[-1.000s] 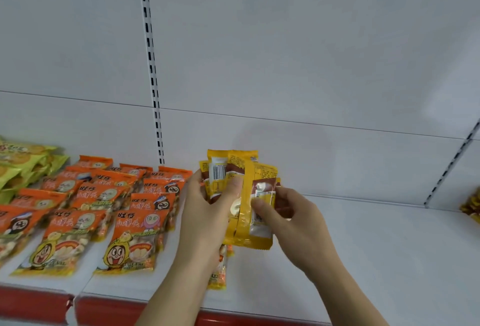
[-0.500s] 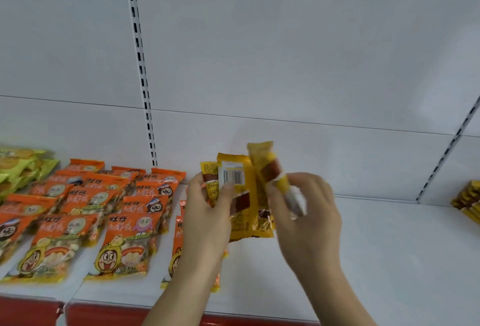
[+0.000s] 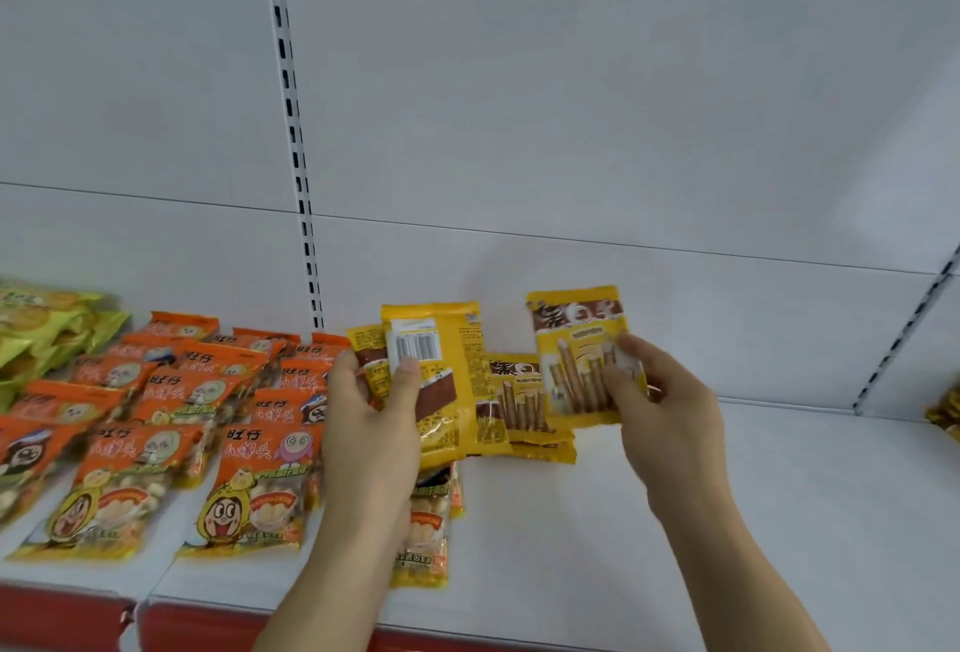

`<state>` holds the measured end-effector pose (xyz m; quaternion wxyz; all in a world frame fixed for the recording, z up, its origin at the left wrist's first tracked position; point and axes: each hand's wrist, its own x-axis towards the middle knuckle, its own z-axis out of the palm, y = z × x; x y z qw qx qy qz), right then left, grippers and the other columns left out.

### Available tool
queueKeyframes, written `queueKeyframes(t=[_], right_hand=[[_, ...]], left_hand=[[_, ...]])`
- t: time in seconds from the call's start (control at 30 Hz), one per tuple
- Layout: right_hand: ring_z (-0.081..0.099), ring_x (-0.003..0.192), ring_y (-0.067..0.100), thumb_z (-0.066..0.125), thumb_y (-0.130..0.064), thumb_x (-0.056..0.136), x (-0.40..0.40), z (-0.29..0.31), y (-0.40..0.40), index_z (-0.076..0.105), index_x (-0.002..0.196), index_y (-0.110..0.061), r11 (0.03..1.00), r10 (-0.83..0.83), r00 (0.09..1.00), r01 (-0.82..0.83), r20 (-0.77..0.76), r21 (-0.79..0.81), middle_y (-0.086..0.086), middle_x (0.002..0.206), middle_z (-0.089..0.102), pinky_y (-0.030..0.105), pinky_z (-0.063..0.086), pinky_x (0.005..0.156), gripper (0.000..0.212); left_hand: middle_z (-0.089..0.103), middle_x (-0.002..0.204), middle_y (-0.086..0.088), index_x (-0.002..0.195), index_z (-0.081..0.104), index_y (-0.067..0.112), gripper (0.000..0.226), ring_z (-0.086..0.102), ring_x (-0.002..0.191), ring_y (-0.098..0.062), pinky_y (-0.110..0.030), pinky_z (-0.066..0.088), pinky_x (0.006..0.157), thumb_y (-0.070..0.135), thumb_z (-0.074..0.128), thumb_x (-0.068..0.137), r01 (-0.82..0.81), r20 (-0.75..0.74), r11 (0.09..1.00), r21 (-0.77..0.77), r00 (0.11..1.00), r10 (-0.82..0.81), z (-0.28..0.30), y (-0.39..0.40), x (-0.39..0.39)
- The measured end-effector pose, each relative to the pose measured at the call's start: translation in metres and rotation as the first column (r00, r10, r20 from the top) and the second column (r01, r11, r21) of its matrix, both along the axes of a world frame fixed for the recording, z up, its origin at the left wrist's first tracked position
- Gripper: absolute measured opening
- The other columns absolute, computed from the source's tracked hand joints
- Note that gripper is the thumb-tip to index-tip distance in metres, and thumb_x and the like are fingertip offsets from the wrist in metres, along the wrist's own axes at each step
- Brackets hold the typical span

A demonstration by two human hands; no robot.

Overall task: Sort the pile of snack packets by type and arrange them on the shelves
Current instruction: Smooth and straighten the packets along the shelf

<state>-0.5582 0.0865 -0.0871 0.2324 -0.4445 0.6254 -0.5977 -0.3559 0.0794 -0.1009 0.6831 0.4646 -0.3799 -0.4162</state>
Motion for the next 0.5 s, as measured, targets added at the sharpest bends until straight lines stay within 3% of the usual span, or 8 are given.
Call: queueKeyframes(t=[0.07,0.13,0.23,0.3,0.4,0.5], right_hand=[[0.067,0.084,0.004,0.064,-0.022,0.096,0.001,-0.005,-0.014,0.064,0.13,-0.031,0.999,0.026,0.997,-0.03,0.078,0.046,-0.015,0.1,0.067,0.023,0.049,0.068,0.036],[0.067,0.092,0.009,0.065,-0.023,0.095,0.008,-0.011,-0.027,0.064,0.132,-0.029,0.992,0.073,0.997,-0.074,0.015,0.106,-0.01,0.106,0.068,0.027,0.051,0.075,0.038],[0.065,0.094,0.016,0.06,-0.029,0.095,0.019,-0.023,-0.04,0.065,0.13,-0.033,0.963,0.151,0.944,-0.073,-0.295,0.258,-0.002,0.112,0.069,0.028,0.047,0.075,0.035],[0.06,0.103,0.026,0.054,-0.033,0.096,0.02,-0.032,-0.046,0.068,0.123,-0.037,0.937,0.2,0.843,-0.016,-0.499,0.349,0.006,0.118,0.065,0.032,0.048,0.084,0.03],[0.049,0.116,0.03,0.053,-0.038,0.098,0.017,-0.037,-0.045,0.066,0.126,-0.036,0.914,0.221,0.817,0.016,-0.532,0.405,0.008,0.124,0.052,0.037,0.044,0.098,0.031],[0.052,0.118,0.023,0.054,-0.041,0.098,0.023,-0.027,-0.031,0.066,0.127,-0.03,0.974,0.107,0.857,0.013,-0.505,0.228,0.002,0.124,0.055,0.035,0.045,0.095,0.033]], left_hand=[[0.071,0.112,0.019,0.127,0.054,0.039,0.03,0.071,0.105,-0.008,-0.043,0.059,0.09,0.035,0.065,0.1,-0.021,-0.03,1.0,-0.009,0.999,0.021,-0.004,-0.004,0.007],[0.074,0.103,0.018,0.115,0.056,0.04,0.019,0.074,0.098,-0.007,-0.043,0.059,0.086,0.031,0.065,0.1,-0.021,-0.023,1.0,0.003,1.0,0.021,-0.003,-0.004,0.011],[0.074,0.115,0.013,0.131,0.056,0.031,0.034,0.073,0.106,-0.014,-0.05,0.059,0.093,0.034,0.067,0.099,-0.017,-0.019,1.0,0.013,1.0,0.017,0.0,0.0,0.012],[0.075,0.114,0.013,0.126,0.059,0.034,0.028,0.074,0.104,-0.012,-0.046,0.06,0.089,0.033,0.066,0.099,-0.012,-0.02,1.0,-0.008,1.0,0.011,-0.001,0.001,0.013],[0.074,0.118,0.011,0.132,0.058,0.031,0.036,0.074,0.104,-0.011,-0.045,0.061,0.087,0.036,0.068,0.098,0.018,-0.005,1.0,-0.008,1.0,-0.018,0.001,0.003,0.011],[0.07,0.127,0.01,0.14,0.053,0.03,0.053,0.07,0.114,-0.014,-0.05,0.057,0.098,0.041,0.075,0.092,0.043,0.007,0.999,0.01,0.999,-0.043,0.005,0.005,0.006]])
